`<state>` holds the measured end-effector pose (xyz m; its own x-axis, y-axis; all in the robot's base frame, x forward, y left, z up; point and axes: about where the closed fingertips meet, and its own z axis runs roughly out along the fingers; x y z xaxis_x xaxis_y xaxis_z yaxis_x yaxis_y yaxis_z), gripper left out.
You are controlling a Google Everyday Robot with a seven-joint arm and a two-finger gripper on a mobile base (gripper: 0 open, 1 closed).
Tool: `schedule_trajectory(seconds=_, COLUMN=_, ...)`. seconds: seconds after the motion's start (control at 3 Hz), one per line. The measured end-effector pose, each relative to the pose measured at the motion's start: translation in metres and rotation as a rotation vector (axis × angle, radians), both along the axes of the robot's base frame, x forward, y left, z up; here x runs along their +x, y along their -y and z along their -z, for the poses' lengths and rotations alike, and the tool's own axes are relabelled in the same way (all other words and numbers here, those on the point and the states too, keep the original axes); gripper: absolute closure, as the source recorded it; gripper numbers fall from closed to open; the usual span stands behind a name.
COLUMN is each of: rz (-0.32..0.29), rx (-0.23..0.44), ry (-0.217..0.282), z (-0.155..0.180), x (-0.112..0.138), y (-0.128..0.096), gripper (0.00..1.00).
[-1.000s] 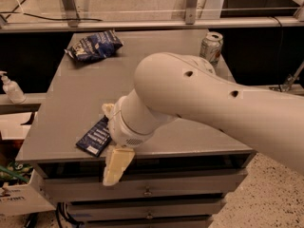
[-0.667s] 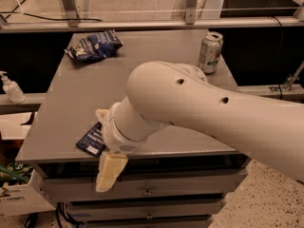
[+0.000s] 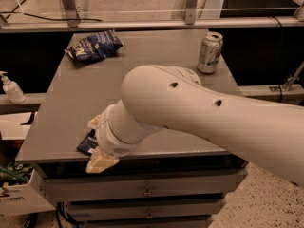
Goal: Pick rxbar blueberry
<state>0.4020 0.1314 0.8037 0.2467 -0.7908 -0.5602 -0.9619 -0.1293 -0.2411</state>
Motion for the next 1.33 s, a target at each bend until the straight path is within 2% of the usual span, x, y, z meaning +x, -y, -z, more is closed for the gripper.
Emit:
schedule_trajectory(seconds=0.67, rz=0.022, rx=0.001, ry=0.011, z=-0.009, x=-0.006, y=0.009, gripper=0.88)
schedule_trajectory(seconds=1.0, rz=0.03, rx=0.007, ry=0.027, z=-0.028, x=-0.017, y=0.014, gripper=1.0)
schedule_trajectory(seconds=1.33, rz=0.02, rx=0.008, ry=0.064, z=-0.06, x=-0.025, y=0.012, gripper=1.0)
